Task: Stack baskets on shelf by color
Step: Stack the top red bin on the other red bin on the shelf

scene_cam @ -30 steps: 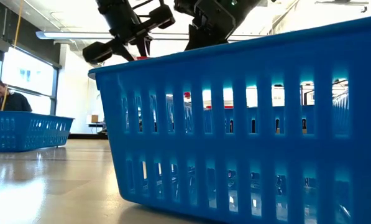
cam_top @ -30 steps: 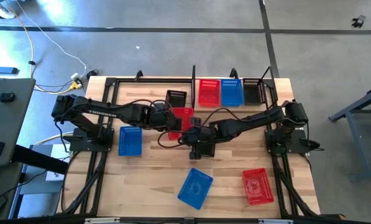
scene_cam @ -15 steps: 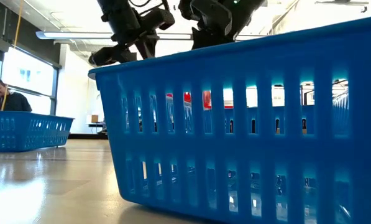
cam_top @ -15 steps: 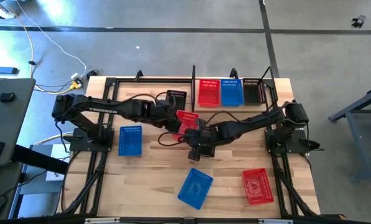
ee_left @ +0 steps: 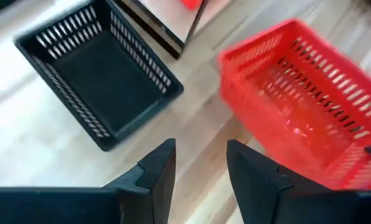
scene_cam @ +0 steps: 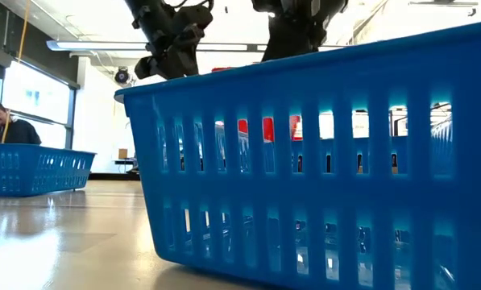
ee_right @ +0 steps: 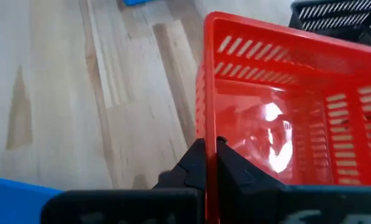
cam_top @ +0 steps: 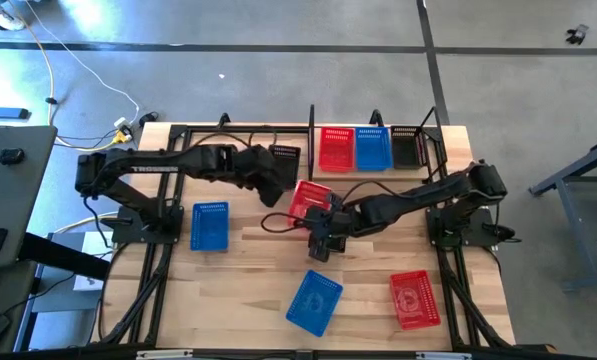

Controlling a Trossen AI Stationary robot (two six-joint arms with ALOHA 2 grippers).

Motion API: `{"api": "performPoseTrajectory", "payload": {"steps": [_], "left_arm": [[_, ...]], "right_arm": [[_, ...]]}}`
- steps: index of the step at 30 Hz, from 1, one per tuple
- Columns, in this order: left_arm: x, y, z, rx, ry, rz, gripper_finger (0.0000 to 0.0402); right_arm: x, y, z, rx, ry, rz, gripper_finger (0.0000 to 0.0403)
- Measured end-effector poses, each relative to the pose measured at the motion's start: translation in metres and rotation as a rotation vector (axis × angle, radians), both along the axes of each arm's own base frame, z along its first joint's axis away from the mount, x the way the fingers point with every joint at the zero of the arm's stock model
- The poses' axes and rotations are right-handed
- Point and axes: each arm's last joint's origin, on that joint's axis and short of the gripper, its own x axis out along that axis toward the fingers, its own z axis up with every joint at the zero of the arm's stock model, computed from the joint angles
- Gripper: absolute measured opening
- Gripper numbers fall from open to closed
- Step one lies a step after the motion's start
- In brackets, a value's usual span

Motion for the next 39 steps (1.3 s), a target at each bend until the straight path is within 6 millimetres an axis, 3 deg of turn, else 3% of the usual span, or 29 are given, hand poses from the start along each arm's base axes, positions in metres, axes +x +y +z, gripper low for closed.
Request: {"api": "performPoseTrajectory", "payload": {"steps": [13, 29, 34, 39], "left_arm": [[-0.020, 0.020, 0.021, 0.122, -0.041, -0.044, 0.0131], [-0.023, 0.032, 0.022, 0.148, -0.044, -0.045, 0.0131], [-0.023, 0.032, 0.022, 0.145, -0.045, -0.047, 0.0131], [-0.023, 0.032, 0.022, 0.141, -0.049, -0.040, 0.0131]], "right_arm": [[-0.033, -0.018, 0.036, -0.129, 0.028, -0.018, 0.0000], [-0.104, -0.104, 0.103, -0.402, 0.053, -0.011, 0.0000], [-0.120, -0.130, 0.115, -0.512, 0.083, 0.031, 0.0000], [-0.126, -0.157, 0.119, -0.498, 0.041, 0.101, 0.0000]]}}
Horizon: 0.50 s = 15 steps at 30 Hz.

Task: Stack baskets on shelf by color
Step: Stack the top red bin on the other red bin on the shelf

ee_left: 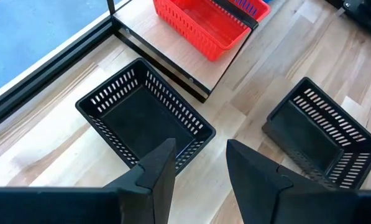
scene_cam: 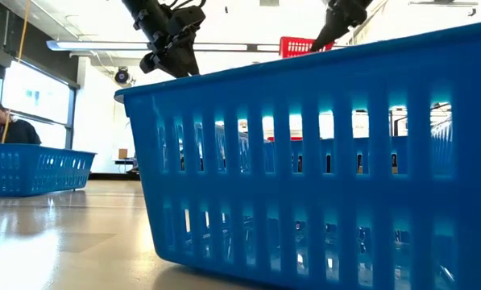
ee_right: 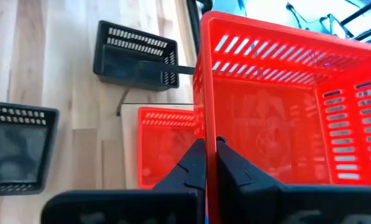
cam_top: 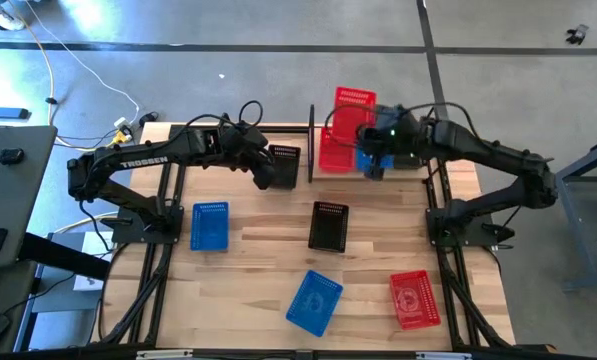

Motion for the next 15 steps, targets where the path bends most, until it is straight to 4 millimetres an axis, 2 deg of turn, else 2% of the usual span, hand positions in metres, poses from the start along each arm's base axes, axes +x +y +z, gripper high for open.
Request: {"api": "performPoseTrajectory", "payload": {"steps": [7, 15], "left_arm": [[0.000, 0.000, 0.000, -0.004, -0.004, 0.007, 0.0131], [0.000, 0.000, 0.000, -0.005, -0.005, 0.009, 0.0131]], "right_arm": [[0.007, -0.034, -0.015, 0.071, 0.023, 0.026, 0.0000], [0.027, -0.045, -0.038, 0.168, 0.077, 0.028, 0.0000]]}}
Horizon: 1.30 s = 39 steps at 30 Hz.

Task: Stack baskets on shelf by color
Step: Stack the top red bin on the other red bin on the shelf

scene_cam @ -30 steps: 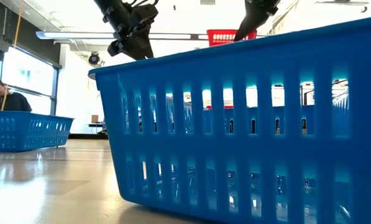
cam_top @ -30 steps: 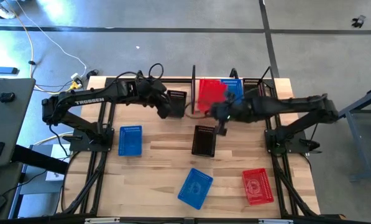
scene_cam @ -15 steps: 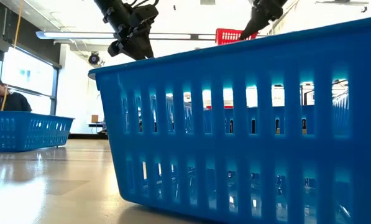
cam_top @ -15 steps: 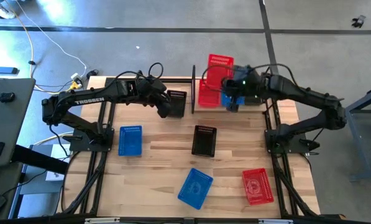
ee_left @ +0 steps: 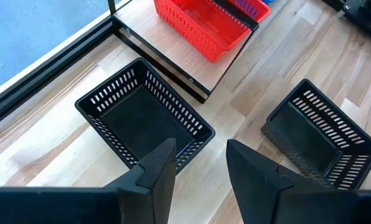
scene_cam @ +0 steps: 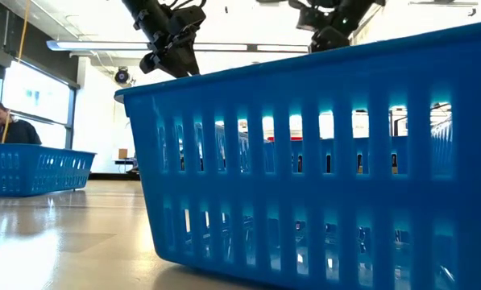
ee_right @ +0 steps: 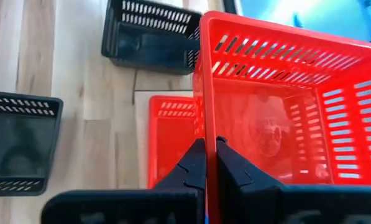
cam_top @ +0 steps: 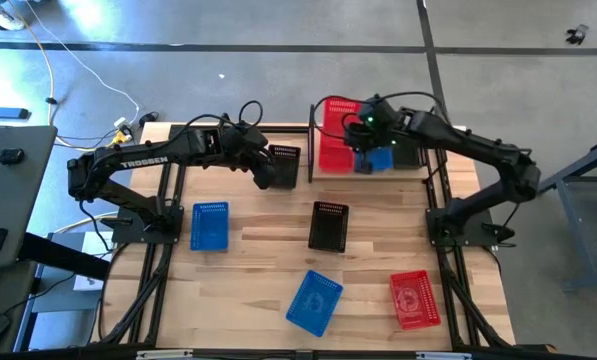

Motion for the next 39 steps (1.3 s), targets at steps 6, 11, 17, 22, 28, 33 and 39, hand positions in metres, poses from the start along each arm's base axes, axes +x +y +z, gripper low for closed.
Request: {"api": "performPoseTrajectory", "payload": {"steps": [6, 11, 17, 22, 28, 33, 39], "left_arm": [[0.000, 0.000, 0.000, 0.000, 0.001, -0.001, 0.0131], [0.000, 0.000, 0.000, 0.001, 0.001, -0.002, 0.0131], [0.001, -0.001, 0.000, -0.005, 0.000, -0.011, 0.0131], [0.001, -0.002, 0.000, -0.011, -0.002, -0.016, 0.0131], [0.001, -0.002, 0.000, -0.013, -0.003, -0.017, 0.0131], [0.001, -0.002, 0.000, -0.014, -0.002, -0.016, 0.0131], [0.001, -0.002, 0.000, -0.022, -0.008, -0.005, 0.0131]], "right_arm": [[0.007, -0.002, -0.017, 0.077, 0.078, -0.034, 0.0000], [0.013, -0.003, -0.027, 0.133, 0.105, -0.008, 0.0000], [0.021, -0.005, -0.039, 0.174, 0.131, 0.000, 0.0000], [0.026, -0.008, -0.046, 0.192, 0.143, -0.016, 0.0000], [0.031, -0.010, -0.054, 0.200, 0.161, -0.017, 0.0000], [0.035, -0.013, -0.059, 0.175, 0.172, -0.016, 0.0000], [0.038, -0.015, -0.065, 0.175, 0.192, -0.021, 0.0000]]}}
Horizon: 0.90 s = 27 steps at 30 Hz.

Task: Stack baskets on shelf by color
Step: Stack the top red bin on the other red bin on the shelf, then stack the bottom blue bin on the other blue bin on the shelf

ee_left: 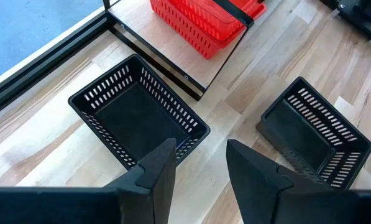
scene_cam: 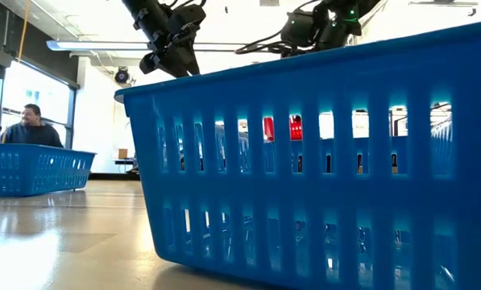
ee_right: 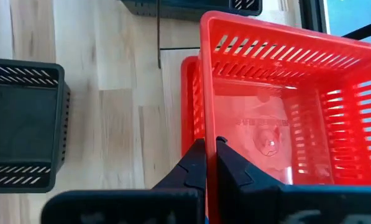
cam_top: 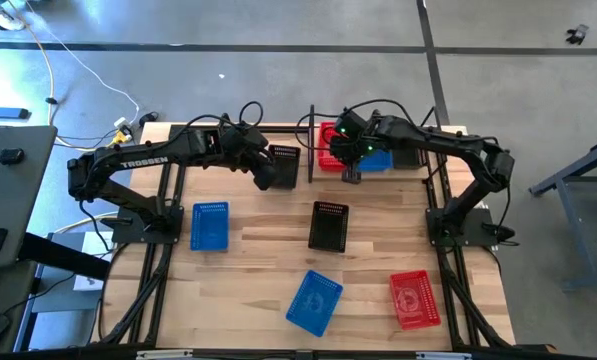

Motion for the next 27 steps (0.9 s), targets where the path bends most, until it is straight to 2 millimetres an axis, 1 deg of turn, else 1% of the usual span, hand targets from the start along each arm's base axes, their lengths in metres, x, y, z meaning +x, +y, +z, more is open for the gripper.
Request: {"api": "performPoseTrajectory", "payload": {"steps": [4, 6, 12, 16, 22, 25, 27], "left_arm": [[0.000, 0.000, 0.000, 0.000, 0.000, 0.000, 0.0131], [0.000, 0.000, 0.000, 0.000, 0.000, 0.001, 0.0131], [0.000, 0.000, 0.000, -0.001, 0.000, 0.003, 0.0131], [0.000, 0.000, 0.000, -0.001, 0.000, 0.004, 0.0131], [0.000, 0.000, 0.000, -0.001, -0.001, 0.004, 0.0131], [0.000, 0.000, 0.000, -0.001, 0.000, 0.004, 0.0131], [0.000, 0.000, 0.000, 0.000, 0.000, 0.003, 0.0131]], "right_arm": [[0.000, -0.001, 0.001, -0.043, 0.008, 0.000, 0.0002], [0.000, -0.002, 0.001, -0.056, 0.015, 0.001, 0.0012], [0.001, -0.003, 0.001, -0.071, 0.004, 0.004, 0.0064], [0.001, -0.002, 0.002, -0.071, 0.005, 0.003, 0.0087], [-0.007, 0.002, 0.013, -0.058, -0.017, -0.035, 0.0096], [-0.014, 0.009, 0.022, -0.024, -0.037, -0.074, 0.0096], [-0.017, 0.017, 0.028, 0.014, -0.056, -0.094, 0.0096]]}}
